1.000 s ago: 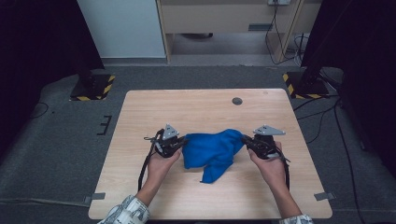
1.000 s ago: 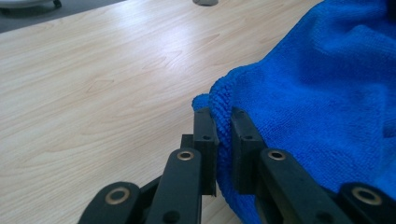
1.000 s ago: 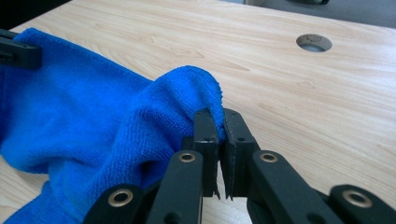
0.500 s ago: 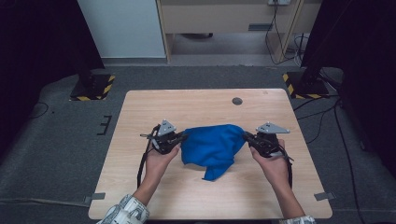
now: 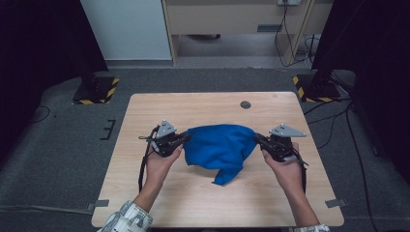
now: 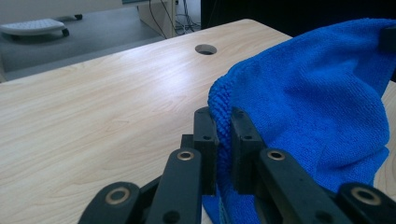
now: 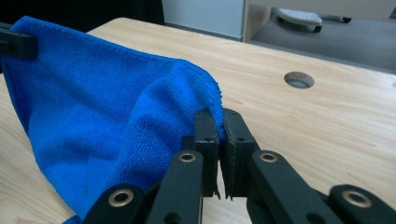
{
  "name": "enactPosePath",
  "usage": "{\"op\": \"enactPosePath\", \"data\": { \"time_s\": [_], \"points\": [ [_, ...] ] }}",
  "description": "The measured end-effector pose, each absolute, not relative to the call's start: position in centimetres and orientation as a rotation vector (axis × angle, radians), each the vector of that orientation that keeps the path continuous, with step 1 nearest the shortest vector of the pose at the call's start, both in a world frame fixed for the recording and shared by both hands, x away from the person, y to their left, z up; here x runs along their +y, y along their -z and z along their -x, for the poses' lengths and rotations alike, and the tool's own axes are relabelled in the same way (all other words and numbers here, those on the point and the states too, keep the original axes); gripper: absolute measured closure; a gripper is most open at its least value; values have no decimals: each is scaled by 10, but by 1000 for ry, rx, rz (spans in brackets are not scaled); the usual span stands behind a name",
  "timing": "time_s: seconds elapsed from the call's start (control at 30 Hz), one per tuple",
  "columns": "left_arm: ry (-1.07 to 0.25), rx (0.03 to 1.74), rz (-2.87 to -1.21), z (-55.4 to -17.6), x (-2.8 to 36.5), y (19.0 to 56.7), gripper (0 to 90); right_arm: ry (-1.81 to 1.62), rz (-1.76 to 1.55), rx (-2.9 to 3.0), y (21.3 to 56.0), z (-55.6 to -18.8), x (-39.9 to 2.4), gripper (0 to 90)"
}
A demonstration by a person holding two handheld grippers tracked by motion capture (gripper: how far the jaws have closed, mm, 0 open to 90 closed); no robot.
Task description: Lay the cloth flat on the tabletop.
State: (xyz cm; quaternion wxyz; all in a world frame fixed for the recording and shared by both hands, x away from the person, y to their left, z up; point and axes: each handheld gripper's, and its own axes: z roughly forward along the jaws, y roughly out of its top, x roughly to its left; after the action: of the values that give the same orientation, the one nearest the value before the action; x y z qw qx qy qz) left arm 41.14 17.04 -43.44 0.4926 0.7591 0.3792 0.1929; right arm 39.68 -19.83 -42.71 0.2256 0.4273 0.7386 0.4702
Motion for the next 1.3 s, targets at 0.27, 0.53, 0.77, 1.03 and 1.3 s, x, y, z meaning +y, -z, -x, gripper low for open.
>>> {"op": "enactPosePath", "data": {
  "time_s": [0.27,0.53,0.77,1.03,1.3],
  "points": [
    [-467,916,-1828,-410,173,429,827,-1306,-1167,2030,420,-394,-201,861],
    [-471,908,-1804,-408,177,419,826,-1323,-1158,2008,410,-392,-205,861],
    [-475,897,-1812,-406,174,418,825,-1324,-1149,2011,407,-390,-203,861],
    [-474,879,-1805,-401,175,410,825,-1332,-1134,2006,401,-387,-205,861],
    [-483,851,-1789,-393,175,398,823,-1344,-1097,1995,386,-379,-205,861]
  ]
}}
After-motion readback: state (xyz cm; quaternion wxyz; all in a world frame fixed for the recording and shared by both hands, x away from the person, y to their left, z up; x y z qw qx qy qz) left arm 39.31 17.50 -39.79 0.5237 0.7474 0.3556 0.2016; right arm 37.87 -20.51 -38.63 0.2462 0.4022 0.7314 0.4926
